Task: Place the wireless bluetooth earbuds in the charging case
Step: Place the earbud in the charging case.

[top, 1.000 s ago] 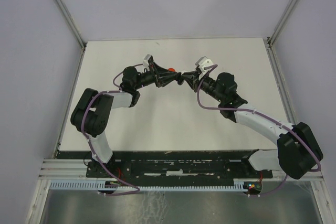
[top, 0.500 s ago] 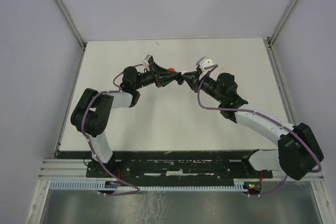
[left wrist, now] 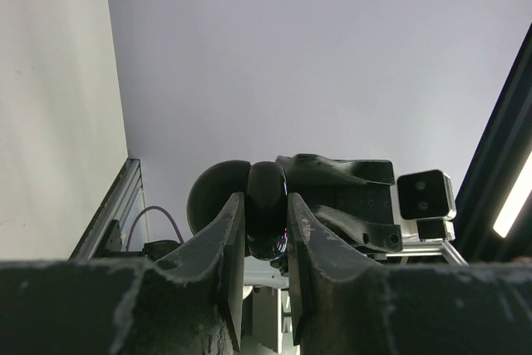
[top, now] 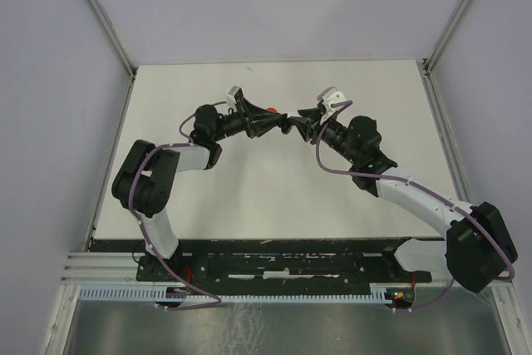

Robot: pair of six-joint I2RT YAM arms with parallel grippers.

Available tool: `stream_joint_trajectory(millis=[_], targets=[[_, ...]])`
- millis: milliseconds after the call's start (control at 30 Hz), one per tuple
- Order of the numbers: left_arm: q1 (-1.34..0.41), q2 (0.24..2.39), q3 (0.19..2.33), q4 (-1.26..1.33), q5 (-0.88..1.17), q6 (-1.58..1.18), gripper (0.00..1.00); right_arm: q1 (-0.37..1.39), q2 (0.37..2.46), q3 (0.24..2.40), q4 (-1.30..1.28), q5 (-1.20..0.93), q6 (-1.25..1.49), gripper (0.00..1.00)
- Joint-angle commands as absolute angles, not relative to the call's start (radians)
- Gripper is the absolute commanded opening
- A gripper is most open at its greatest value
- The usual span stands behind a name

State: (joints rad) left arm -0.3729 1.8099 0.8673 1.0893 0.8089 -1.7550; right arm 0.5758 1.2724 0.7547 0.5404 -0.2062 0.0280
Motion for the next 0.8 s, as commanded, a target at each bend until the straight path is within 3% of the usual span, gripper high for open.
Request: stream_joint_trajectory(millis=[0, 100, 267, 400, 600, 767], targets=[[-0.376, 1.791, 0.899, 1.092, 0.787, -1.732, 0.03, 0.577, 1.189, 0.773, 0.654, -0.132, 0.093, 0.42], [-0.376, 1.795, 0.889, 1.082, 0.773, -1.713, 0.03, 0.578, 1.156, 0.853, 0.489, -0.036, 0.108, 0.49], [-0.373, 1.782, 0.885, 1.020, 0.722, -1.634, 0.03, 0.578, 1.223, 1.178, -0.186, 0.268, 0.181, 0.56], [-0.371, 1.746, 0.881, 0.954, 0.624, -1.560, 0.03, 0.577, 1.348, 1.348, -0.522, 0.265, 0.208, 0.64], [-0.372, 1.697, 0.884, 0.864, 0.516, -1.483, 0.03, 0.578, 1.451, 1.382, -0.603, 0.154, 0.249, 0.72], [-0.375, 1.676, 0.878, 0.845, 0.483, -1.474, 0.03, 0.578, 1.520, 1.400, -0.615, 0.106, 0.264, 0.74]])
